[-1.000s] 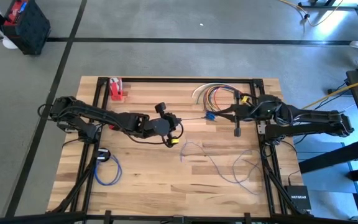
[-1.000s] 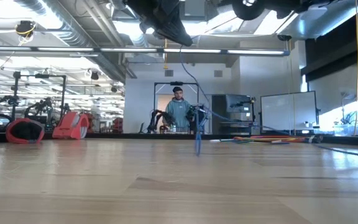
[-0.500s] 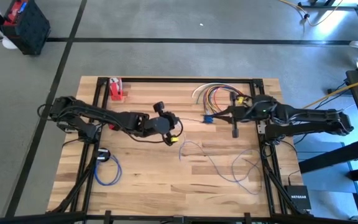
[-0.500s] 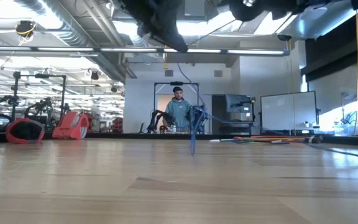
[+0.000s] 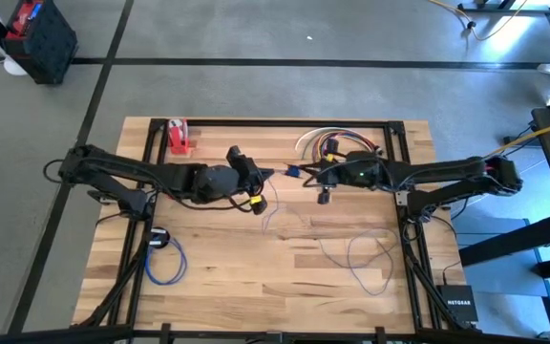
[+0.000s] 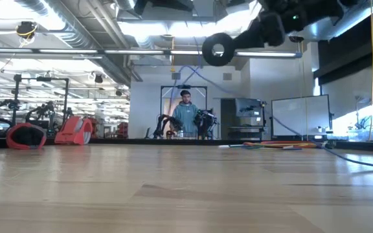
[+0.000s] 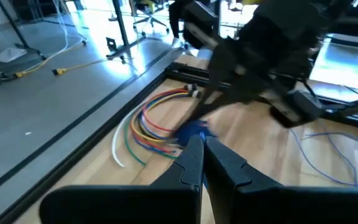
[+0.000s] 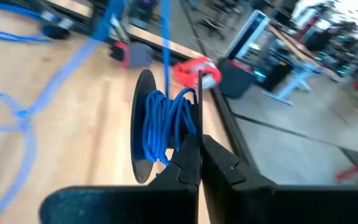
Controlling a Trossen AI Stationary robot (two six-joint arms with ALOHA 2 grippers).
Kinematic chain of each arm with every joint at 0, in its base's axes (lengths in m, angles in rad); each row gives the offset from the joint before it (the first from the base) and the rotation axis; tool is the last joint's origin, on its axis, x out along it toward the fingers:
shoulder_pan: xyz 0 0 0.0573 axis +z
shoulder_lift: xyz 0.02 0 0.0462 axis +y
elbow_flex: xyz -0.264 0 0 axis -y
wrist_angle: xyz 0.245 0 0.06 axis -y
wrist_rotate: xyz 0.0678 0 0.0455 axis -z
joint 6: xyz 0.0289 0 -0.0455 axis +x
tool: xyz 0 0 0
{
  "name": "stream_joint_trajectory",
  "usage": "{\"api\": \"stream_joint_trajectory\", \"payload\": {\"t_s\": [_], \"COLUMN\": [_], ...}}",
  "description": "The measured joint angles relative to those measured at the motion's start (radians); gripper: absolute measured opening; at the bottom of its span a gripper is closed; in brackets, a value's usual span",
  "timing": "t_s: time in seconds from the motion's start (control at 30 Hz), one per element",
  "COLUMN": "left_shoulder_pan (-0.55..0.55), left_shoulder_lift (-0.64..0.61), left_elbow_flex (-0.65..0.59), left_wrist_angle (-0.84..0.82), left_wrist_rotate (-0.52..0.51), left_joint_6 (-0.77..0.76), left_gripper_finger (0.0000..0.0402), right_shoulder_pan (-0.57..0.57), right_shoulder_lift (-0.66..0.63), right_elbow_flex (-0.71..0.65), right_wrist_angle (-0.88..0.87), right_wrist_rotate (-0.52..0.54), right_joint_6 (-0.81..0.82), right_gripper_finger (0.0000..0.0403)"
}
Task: Coil cords
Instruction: Coil the blue cable wire on the black spool
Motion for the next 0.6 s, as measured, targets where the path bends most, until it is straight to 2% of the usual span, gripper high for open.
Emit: {"api": "stream_joint_trajectory", "payload": {"t_s": [0.13, 0.37, 0.6], "left_shoulder_pan": [-0.009, -0.008, -0.002], "left_shoulder_lift": [0.013, 0.096, 0.200], "left_elbow_flex": [-0.010, -0.010, -0.009], "left_wrist_angle": [0.013, 0.199, 0.324], "left_wrist_rotate": [0.001, 0.002, 0.003], "left_joint_6": [-0.022, 0.039, 0.080], "left_gripper_finger": [0.0001, 0.0001, 0.0001], "right_shoulder_pan": [0.000, 0.000, 0.000], "right_shoulder_lift": [0.059, 0.124, 0.122], "right_elbow_flex": [0.000, -0.001, -0.002], "right_wrist_angle": [0.101, 0.227, 0.336], "right_wrist_rotate": [0.059, 0.058, 0.025], "right_joint_6": [-0.001, 0.049, 0.110], "right_gripper_finger": [0.0005, 0.0005, 0.0005]}}
